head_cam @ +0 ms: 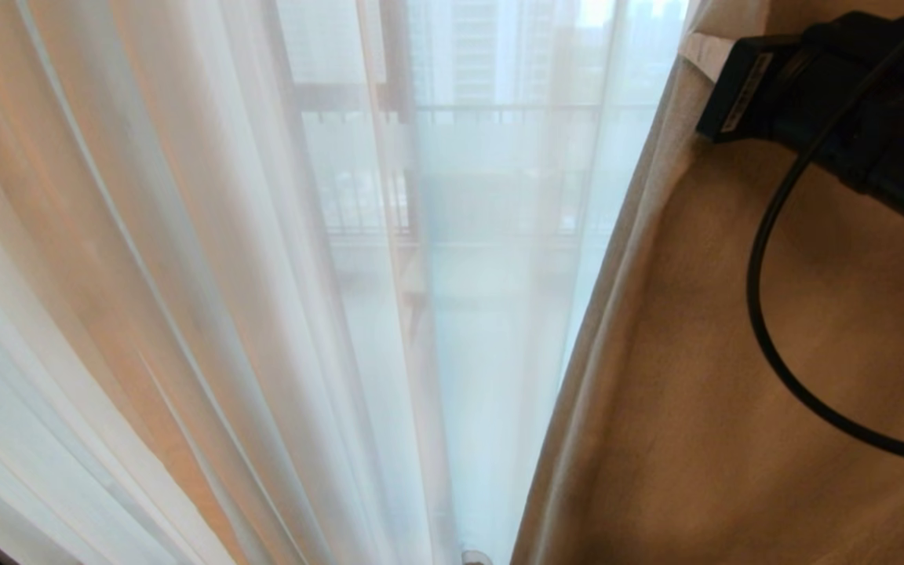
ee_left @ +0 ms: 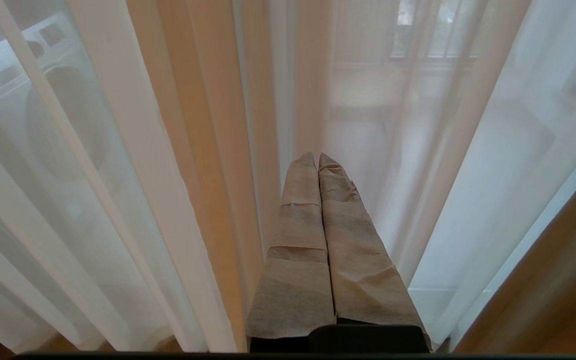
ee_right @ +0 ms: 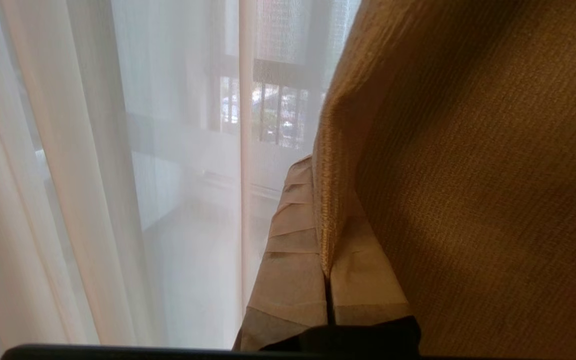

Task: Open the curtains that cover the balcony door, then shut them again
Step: Close the outer curtains on both sides

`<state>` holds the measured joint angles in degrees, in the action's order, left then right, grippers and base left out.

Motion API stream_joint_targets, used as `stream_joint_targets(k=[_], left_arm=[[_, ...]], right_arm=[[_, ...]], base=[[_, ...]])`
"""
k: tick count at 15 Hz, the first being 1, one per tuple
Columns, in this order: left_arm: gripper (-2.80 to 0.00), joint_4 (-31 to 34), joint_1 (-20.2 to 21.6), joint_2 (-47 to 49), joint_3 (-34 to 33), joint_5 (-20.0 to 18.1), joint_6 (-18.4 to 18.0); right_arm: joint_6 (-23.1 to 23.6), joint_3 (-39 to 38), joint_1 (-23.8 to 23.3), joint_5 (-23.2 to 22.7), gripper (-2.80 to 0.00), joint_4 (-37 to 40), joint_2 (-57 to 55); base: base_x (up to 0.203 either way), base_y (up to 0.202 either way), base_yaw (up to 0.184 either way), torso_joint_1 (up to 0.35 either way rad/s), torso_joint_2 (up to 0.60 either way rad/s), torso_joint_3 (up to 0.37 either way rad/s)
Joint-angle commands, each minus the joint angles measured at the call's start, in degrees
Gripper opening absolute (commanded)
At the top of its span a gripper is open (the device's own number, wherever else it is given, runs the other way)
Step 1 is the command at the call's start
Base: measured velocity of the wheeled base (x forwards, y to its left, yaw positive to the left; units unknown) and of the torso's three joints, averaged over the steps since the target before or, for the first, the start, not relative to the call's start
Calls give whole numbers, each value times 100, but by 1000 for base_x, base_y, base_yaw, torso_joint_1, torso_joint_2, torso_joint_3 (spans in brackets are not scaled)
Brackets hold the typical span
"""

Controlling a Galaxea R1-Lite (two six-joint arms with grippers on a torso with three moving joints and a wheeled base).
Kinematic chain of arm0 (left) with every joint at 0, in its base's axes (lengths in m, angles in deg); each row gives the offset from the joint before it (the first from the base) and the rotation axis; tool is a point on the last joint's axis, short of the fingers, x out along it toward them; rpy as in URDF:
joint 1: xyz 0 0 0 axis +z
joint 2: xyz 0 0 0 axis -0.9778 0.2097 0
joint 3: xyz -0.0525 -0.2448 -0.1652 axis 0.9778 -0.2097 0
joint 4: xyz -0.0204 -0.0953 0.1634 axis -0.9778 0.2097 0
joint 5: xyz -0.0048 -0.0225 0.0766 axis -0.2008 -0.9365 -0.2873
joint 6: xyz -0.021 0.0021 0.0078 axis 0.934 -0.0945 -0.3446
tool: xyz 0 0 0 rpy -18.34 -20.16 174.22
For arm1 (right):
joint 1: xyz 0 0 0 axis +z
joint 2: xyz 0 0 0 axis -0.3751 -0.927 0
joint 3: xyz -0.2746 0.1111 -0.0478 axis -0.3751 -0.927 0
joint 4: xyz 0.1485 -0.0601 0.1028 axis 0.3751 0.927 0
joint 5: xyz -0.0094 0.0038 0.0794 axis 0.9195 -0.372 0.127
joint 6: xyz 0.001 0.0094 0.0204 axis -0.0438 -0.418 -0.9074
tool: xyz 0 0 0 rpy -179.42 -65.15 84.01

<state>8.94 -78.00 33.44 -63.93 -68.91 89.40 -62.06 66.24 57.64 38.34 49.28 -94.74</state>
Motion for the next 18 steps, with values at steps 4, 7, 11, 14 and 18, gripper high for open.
stream_joint_targets(k=[4,7,11,14,18], left_arm=[[-280,-5,1,-2,-8,0,-1],[-280,-5,1,-2,-1,-4,-1],[-280,-5,1,-2,-1,0,-1],[-280,-5,1,-2,-1,0,-1],[-280,-5,1,-2,-10,0,-1]], right_arm=[[9,-138,-182,268,-280,45,307],[-9,-418,-745,271,-280,108,664],[-37,-760,-1225,253,-280,161,990],[-37,-813,-1285,253,-280,161,1033],[-46,-931,-1285,245,0,152,1073]], base=[[0,0,0,0,0,0],[0,0,0,0,0,0],[0,0,0,0,0,0],[0,0,0,0,0,0],[0,0,0,0,0,0]])
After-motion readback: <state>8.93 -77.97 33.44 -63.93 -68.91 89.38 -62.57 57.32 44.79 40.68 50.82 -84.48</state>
